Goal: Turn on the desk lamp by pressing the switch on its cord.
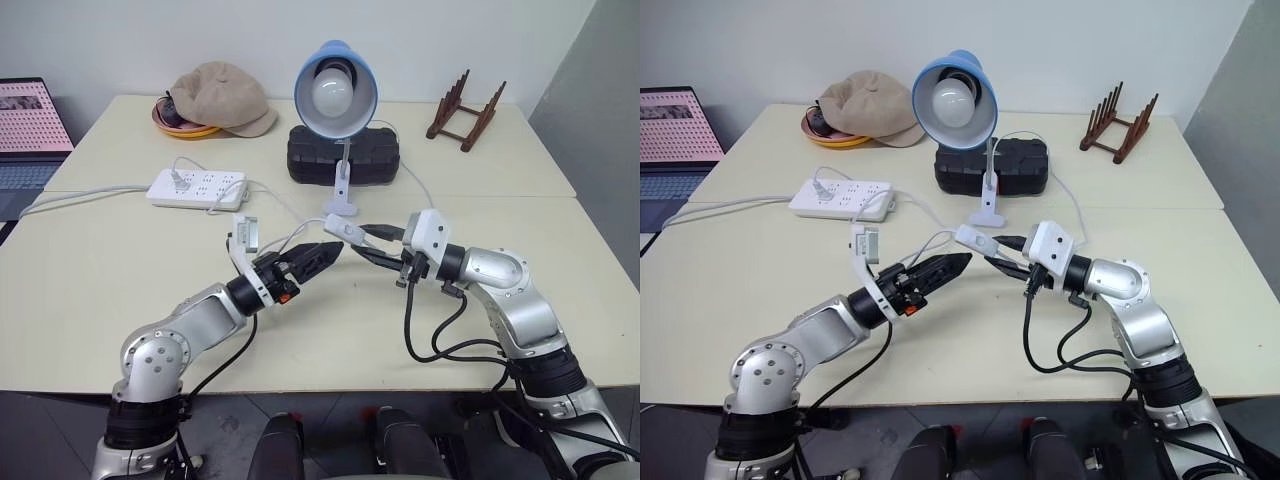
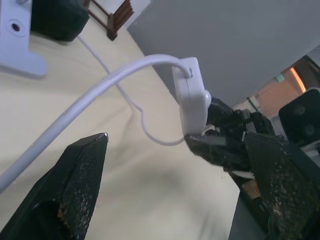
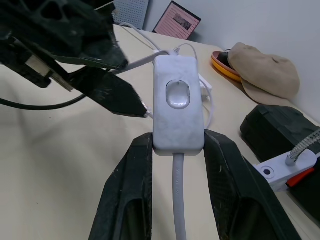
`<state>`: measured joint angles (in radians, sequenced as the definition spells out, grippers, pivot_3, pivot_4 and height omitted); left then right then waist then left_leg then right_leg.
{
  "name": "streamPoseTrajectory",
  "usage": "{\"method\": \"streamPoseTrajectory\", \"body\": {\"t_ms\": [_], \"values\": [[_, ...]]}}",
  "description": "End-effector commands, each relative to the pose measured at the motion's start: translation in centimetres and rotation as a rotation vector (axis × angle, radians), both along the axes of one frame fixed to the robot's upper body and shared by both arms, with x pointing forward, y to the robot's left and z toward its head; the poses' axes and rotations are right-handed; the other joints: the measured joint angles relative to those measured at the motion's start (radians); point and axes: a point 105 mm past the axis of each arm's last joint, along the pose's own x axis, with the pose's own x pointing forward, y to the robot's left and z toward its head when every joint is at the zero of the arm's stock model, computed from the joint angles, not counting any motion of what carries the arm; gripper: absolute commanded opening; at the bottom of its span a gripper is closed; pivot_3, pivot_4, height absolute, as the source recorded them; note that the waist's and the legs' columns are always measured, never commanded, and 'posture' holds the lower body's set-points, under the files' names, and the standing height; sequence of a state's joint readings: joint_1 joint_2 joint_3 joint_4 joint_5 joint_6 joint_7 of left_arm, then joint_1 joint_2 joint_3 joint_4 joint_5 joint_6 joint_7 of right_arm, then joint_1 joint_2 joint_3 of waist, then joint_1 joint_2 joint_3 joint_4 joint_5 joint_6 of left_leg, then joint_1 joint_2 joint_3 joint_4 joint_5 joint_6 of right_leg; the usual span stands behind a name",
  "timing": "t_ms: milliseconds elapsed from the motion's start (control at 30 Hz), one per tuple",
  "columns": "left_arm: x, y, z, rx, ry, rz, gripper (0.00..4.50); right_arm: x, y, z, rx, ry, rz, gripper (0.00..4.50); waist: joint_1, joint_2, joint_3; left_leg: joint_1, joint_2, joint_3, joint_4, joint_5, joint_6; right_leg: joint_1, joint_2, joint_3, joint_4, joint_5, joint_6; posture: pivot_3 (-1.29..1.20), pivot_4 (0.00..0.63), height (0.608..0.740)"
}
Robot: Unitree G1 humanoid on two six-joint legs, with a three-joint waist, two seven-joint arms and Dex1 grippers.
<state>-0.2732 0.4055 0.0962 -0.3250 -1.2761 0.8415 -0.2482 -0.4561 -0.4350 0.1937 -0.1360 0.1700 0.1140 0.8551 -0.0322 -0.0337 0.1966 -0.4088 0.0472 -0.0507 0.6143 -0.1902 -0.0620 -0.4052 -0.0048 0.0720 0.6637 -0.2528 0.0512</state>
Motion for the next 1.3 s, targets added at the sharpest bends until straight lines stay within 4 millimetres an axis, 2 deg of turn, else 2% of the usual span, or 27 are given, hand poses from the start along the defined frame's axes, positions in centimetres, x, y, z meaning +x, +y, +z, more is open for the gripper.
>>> {"method": "streamPoseTrajectory", "body": {"t_ms": [33, 300, 533, 800, 967, 1233, 1300], "values": [[-0.19, -0.79, 1.11, -0.037, -0.046, -0.045, 4.5, -0.71, 0.22, 0.95, -0.022, -0.094, 0.026, 1.08, -0.002, 0.0, 0.0, 0.0, 0.0, 0.0, 0.0, 0.0, 0.0, 0.0, 0.0, 0.0, 0.0, 0.0, 0.0, 0.0, 0.15, 0.74], [-0.02, -0.98, 1.33, -0.054, -0.042, -0.065, 4.5, -0.73, 0.03, 0.95, -0.029, -0.123, 0.016, 1.08, -0.001, 0.0, 0.0, 0.0, 0.0, 0.0, 0.0, 0.0, 0.0, 0.0, 0.0, 0.0, 0.0, 0.0, 0.0, 0.0, 0.15, 0.74], [0.02, -1.02, 1.14, -0.064, -0.035, -0.072, 3.23, -1.0, -0.12, 1.03, -0.035, -0.14, 0.014, 1.08, -0.001, 0.0, 0.0, 0.0, 0.0, 0.0, 0.0, 0.0, 0.0, 0.0, 0.0, 0.0, 0.0, 0.0, 0.0, 0.0, 0.15, 0.74], [0.14, -1.1, 1.36, -0.078, -0.036, -0.073, 1.38, -1.43, 0.01, 0.72, -0.053, -0.155, 0.026, 1.08, -0.001, 0.0, 0.0, 0.0, 0.0, 0.0, 0.0, 0.0, 0.0, 0.0, 0.0, 0.0, 0.0, 0.0, 0.0, 0.0, 0.15, 0.74], [-0.17, -1.27, 1.18, -0.072, -0.032, -0.083, 0.47, -1.51, 0.12, 0.79, -0.055, -0.163, 0.03, 1.08, 0.0, 0.0, 0.0, 0.0, 0.0, 0.0, 0.0, 0.0, 0.0, 0.0, 0.0, 0.0, -0.001, 0.0, 0.0, 0.0, 0.15, 0.74], [-0.1, -1.06, 0.72, -0.039, -0.017, -0.062, 0.47, -1.53, 0.35, 0.86, -0.06, -0.172, 0.044, 1.08, -0.001, 0.0, 0.0, 0.0, 0.0, 0.0, 0.0, 0.0, 0.0, 0.0, 0.0, 0.0, -0.001, 0.0, -0.001, 0.0, 0.15, 0.74], [-0.59, -1.01, 0.74, -0.049, -0.013, -0.077, 1.17, -1.36, 0.37, 0.74, -0.064, -0.17, 0.045, 1.08, -0.001, 0.0, 0.0, 0.0, 0.0, 0.0, 0.0, 0.0, 0.0, 0.0, 0.0, 0.0, -0.001, -0.001, -0.001, 0.0, 0.15, 0.74]]}}
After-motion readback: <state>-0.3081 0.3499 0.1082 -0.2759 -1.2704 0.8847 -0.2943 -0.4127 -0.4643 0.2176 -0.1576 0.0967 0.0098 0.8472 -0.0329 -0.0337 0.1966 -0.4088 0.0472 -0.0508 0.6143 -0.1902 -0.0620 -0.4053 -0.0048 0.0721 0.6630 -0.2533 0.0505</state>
